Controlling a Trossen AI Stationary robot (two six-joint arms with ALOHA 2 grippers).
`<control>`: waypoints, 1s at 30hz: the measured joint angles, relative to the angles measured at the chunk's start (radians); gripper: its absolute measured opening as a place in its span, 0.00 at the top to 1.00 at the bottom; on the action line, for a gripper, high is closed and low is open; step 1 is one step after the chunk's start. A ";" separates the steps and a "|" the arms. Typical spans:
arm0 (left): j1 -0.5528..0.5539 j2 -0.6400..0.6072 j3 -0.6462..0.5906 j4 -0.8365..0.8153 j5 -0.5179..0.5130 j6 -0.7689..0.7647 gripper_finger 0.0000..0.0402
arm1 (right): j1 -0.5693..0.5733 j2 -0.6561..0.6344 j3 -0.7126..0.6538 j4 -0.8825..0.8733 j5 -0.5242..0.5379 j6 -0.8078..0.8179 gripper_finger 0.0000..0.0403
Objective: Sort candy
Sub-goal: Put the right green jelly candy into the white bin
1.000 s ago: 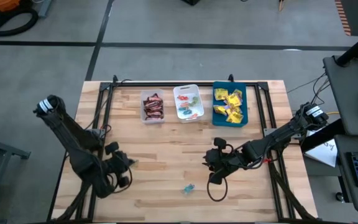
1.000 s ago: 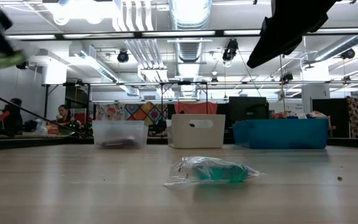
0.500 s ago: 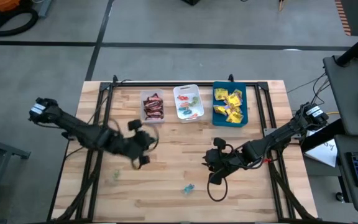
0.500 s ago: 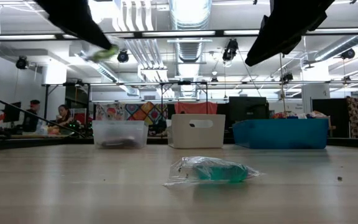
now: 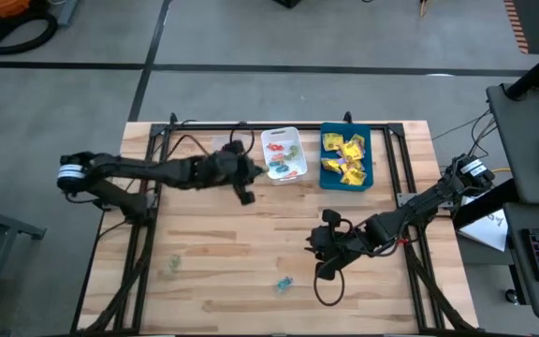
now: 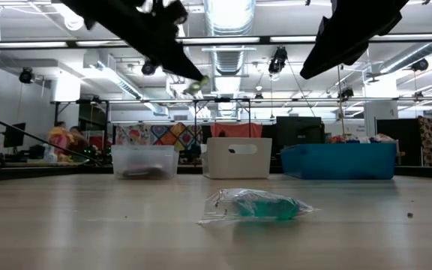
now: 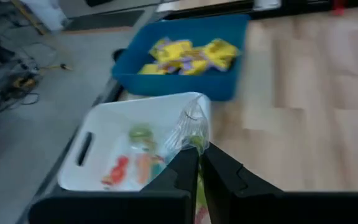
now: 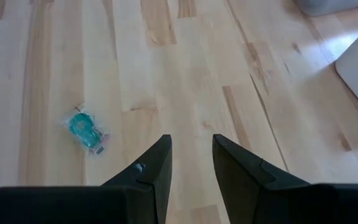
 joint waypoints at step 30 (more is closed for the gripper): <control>0.300 0.302 0.000 0.441 0.180 -0.008 0.99 | -0.001 0.000 -0.005 0.000 0.029 -0.008 0.73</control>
